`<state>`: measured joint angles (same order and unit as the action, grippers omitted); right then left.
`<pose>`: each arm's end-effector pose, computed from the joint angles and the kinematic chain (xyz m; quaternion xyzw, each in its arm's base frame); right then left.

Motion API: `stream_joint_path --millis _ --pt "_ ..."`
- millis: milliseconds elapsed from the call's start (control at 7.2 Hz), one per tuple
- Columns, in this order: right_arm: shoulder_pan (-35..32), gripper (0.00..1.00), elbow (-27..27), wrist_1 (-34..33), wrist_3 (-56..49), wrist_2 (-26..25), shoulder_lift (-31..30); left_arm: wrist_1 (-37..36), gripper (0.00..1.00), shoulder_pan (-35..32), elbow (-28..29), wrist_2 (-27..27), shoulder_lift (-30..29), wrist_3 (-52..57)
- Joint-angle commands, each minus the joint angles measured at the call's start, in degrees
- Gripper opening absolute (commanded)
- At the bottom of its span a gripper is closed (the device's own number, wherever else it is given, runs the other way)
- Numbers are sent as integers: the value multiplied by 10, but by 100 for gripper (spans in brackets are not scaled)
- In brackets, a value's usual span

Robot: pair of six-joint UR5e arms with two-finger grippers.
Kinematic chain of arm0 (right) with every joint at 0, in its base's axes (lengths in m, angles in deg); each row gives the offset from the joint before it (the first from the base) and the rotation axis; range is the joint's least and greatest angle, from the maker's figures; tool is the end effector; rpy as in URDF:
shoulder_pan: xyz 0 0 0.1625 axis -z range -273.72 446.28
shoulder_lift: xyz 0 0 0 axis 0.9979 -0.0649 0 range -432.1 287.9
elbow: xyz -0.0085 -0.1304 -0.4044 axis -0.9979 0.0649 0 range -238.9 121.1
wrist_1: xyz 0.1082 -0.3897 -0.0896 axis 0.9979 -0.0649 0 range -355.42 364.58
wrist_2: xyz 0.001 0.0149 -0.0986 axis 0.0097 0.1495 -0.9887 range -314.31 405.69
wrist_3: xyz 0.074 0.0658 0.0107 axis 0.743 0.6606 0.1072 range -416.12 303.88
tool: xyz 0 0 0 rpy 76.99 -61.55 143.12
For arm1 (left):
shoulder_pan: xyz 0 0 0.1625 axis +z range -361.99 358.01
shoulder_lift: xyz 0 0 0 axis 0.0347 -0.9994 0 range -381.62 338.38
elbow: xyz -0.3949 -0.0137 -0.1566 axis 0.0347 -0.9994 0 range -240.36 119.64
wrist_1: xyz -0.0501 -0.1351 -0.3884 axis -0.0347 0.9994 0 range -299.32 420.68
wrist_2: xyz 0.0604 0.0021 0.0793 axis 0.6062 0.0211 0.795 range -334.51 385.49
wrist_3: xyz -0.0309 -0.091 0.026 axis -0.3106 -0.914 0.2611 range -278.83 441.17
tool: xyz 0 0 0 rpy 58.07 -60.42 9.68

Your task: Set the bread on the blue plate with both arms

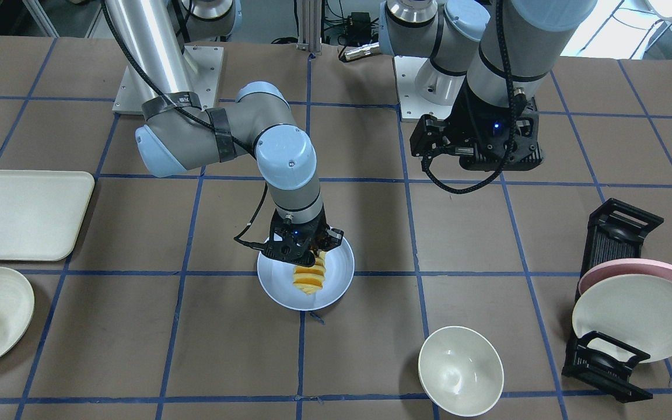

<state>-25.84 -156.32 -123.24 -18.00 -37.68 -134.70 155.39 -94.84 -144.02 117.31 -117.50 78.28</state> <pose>0.3684 -0.5219 0.2223 0.1375 0.9885 0.0064 0.0632 -0.1562 -0.5207 0.4818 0.0002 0.9992 0.0363 0.0177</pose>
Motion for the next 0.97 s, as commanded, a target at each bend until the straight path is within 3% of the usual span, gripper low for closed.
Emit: stream_joint_path --millis 0,139,417,694,833 --pt "14 100 0 -2 -45 -12 -10 3 100 4 -4 0 3 3" --pt "35 100 27 33 -69 -20 -33 2 100 6 -6 2 3 4" --pt "89 100 67 166 -149 -21 -97 0 100 8 -6 -1 3 3" --pt "161 100 72 235 -216 -21 -147 -4 100 8 -5 0 4 0" --pt "186 100 77 249 -303 -36 -176 -4 100 8 -2 2 4 0"
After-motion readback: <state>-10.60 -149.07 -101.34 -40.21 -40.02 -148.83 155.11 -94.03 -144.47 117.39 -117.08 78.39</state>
